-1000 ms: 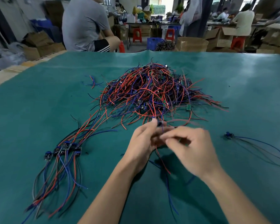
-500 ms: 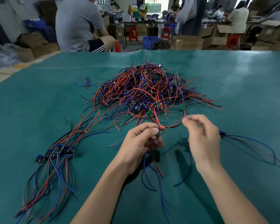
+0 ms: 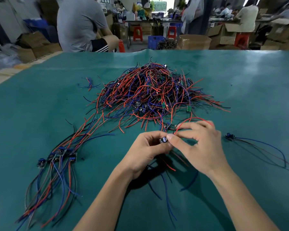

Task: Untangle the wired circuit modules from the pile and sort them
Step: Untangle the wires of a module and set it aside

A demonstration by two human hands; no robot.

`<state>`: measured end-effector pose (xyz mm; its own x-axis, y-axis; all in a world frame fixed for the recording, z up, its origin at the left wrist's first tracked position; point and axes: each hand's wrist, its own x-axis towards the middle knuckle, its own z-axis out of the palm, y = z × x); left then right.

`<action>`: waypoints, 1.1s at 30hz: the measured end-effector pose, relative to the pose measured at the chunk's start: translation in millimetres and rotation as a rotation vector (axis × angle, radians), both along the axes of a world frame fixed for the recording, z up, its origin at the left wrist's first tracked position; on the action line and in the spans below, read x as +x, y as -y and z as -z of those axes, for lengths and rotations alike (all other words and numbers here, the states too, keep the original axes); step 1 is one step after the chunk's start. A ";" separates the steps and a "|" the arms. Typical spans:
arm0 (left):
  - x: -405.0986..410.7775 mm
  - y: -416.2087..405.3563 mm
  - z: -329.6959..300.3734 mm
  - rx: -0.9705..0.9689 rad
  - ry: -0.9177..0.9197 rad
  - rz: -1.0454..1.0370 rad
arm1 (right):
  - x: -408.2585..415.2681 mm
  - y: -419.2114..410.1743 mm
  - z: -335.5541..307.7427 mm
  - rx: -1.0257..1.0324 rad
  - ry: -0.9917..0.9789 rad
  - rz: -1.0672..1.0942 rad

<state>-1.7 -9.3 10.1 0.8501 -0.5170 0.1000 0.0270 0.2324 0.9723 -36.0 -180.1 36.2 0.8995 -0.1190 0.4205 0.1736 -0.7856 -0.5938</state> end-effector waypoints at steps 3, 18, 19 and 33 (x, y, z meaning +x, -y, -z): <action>0.0 0.6 1.9 0.001 0.005 0.016 | 3.1 2.2 3.3 0.286 -0.024 -0.125; 0.5 1.7 -1.4 -0.011 -0.042 -0.003 | 11.6 11.0 10.3 0.663 0.115 -0.134; -0.1 1.9 -1.9 -0.005 -0.039 0.002 | 11.4 12.0 10.3 0.640 0.125 -0.117; 1.8 3.1 -1.7 0.014 -0.076 -0.043 | 16.2 52.6 4.1 0.993 0.507 0.515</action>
